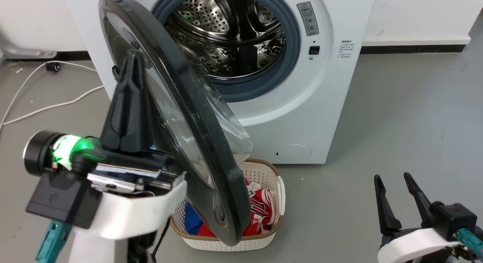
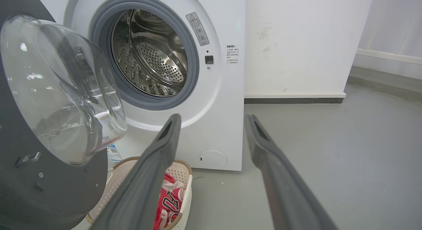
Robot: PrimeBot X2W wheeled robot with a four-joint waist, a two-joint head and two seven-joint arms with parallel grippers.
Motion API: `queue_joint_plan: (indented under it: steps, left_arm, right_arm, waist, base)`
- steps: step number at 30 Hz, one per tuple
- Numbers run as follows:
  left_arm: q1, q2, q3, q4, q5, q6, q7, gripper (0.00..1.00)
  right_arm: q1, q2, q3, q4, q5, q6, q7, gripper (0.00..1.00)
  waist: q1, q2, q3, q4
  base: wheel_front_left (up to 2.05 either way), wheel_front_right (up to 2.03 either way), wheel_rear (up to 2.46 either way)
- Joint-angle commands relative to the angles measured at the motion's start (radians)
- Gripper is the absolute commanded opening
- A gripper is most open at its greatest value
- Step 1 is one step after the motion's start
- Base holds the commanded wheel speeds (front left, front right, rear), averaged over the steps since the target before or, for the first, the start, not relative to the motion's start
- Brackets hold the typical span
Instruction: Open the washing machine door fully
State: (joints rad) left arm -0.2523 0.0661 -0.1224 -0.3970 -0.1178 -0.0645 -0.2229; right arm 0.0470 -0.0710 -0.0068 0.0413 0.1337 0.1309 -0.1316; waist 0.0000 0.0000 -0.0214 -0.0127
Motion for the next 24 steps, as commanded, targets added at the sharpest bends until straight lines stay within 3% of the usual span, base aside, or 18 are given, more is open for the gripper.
queue_joint_plan:
  steps: [1,9,16,24]
  left_arm:
    - [0.005,0.000,-0.019,-0.024,-0.008,-0.008,0.011,0.00]
    - [0.086,-0.005,-0.206,-0.086,-0.079,-0.039,0.119,0.00]
    - [0.179,0.028,-0.361,-0.052,-0.149,-0.056,0.259,0.00]
    - [0.289,0.053,-0.439,0.040,-0.230,-0.052,0.428,0.00]
  right_arm:
    - [0.008,0.004,-0.002,0.000,0.002,0.000,-0.005,1.00]
    - [0.011,0.008,-0.002,0.004,0.003,0.000,-0.006,1.00]
    - [0.016,0.010,-0.008,0.004,-0.002,0.000,0.003,1.00]
    - [0.021,0.012,-0.011,0.003,-0.001,0.000,0.007,1.00]
  waist:
    - [0.0000,0.0000,-0.001,0.000]
    - [0.0000,0.0000,-0.006,0.000]
    - [0.0000,0.0000,-0.006,0.006]
    - [0.0000,0.0000,-0.006,0.007]
  base:
    - [0.00,0.00,0.00]
    - [0.00,0.00,0.00]
    - [0.00,0.00,0.00]
    - [0.00,0.00,0.00]
